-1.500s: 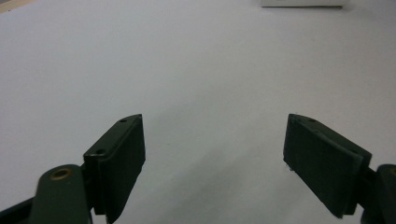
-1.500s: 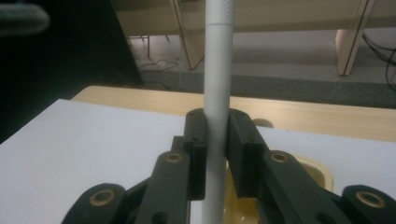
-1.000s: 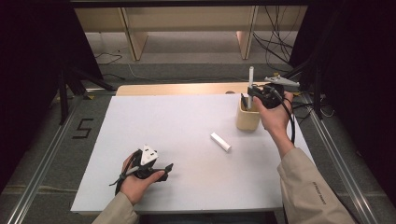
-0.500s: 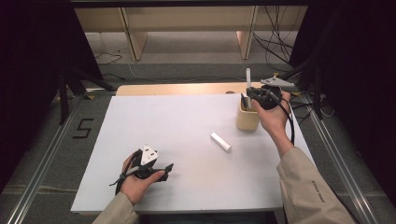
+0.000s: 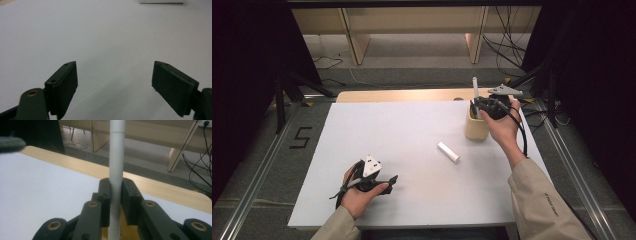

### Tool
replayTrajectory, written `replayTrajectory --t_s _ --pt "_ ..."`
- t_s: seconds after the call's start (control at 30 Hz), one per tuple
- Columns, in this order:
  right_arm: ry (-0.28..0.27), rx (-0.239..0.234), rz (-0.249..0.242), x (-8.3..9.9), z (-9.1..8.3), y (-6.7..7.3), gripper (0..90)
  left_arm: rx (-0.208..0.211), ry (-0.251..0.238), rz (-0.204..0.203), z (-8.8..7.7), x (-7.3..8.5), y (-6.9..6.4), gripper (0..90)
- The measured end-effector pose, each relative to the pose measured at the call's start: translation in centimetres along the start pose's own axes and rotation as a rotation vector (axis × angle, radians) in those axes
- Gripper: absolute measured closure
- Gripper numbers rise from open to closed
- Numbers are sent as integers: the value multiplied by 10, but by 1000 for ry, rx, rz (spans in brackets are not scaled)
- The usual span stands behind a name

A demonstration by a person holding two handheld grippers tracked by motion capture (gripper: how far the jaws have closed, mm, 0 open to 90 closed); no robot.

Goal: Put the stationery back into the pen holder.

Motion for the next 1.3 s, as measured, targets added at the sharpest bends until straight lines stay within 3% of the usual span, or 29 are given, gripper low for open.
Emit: replayTrajectory --t_s 0.87,1.3 --pt "42 9 -24 14 10 0 777 1 -1 0 0 0 -1 206" --pt "61 -16 -4 11 4 6 556 2 -1 1 0 0 -1 206"
Point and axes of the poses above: each handheld gripper's, and its own axes: z roughly forward along the jaws, x roughly out of its underside, y roughly to its left, the point moved 7 cm from there along z, roughly forward along the jaws, and after that the axes turned 1 degree about -z, right-handed, at the moved point
